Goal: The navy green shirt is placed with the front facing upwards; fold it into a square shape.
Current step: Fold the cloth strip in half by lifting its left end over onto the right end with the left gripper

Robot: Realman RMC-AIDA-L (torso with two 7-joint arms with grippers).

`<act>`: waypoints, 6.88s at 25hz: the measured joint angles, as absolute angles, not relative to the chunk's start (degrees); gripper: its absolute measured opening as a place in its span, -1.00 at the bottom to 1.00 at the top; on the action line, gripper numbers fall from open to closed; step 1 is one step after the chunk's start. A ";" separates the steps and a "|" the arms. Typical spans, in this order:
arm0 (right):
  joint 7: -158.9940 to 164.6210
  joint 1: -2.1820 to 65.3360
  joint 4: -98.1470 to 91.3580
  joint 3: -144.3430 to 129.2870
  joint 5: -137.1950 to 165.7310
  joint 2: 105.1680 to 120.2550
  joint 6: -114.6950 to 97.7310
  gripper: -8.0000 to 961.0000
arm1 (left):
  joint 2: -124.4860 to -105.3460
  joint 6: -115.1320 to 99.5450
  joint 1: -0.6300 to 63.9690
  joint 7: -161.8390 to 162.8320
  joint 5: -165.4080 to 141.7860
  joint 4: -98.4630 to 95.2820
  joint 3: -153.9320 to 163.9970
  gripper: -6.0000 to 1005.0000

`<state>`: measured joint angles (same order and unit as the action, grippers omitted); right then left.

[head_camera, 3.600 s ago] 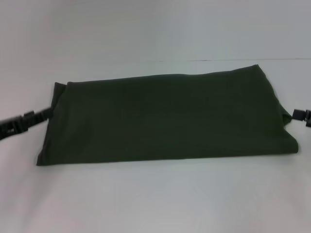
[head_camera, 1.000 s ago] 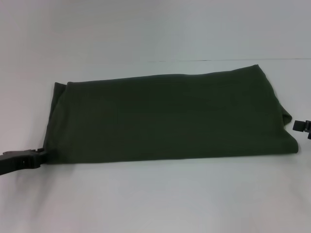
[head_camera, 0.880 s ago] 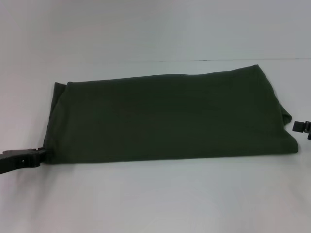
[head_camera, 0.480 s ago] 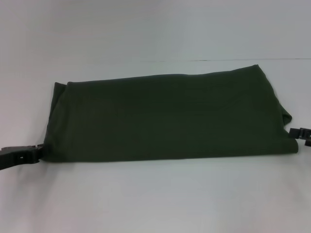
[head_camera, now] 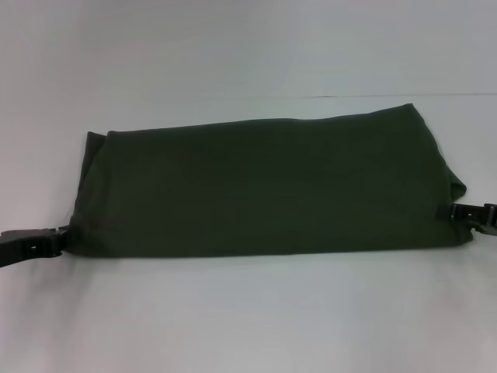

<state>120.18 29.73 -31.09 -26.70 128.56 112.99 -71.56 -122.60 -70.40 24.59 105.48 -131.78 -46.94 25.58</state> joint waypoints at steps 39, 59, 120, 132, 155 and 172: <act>110.21 27.70 -28.48 -25.33 122.03 115.83 -70.34 -0.98 | -120.94 -68.94 25.37 105.46 -131.92 -47.81 23.48 -0.97; 107.10 23.59 -33.76 -16.24 119.88 114.12 -79.97 -0.17 | -120.91 -79.91 21.54 111.33 -130.84 -52.73 12.42 -0.35; 105.12 32.60 -34.10 -20.72 119.04 110.74 -85.85 0.91 | -118.03 -78.13 28.75 149.00 -143.84 -47.30 20.33 0.75; 105.20 32.50 -34.10 -20.74 118.55 110.66 -85.87 0.90 | -117.96 -77.12 29.39 149.05 -143.88 -47.07 20.49 0.74; 105.29 32.52 -34.10 -20.75 118.29 110.75 -85.41 0.90 | -117.51 -75.35 32.87 147.47 -142.65 -44.98 20.94 0.74; 105.35 32.60 -34.10 -20.74 118.30 110.92 -85.16 0.90 | -117.46 -77.68 30.91 146.95 -144.59 -45.50 21.00 0.74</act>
<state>105.35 32.60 -34.10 -20.74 118.30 110.92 -85.16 -117.46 -77.68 30.91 146.95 -144.59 -45.50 21.00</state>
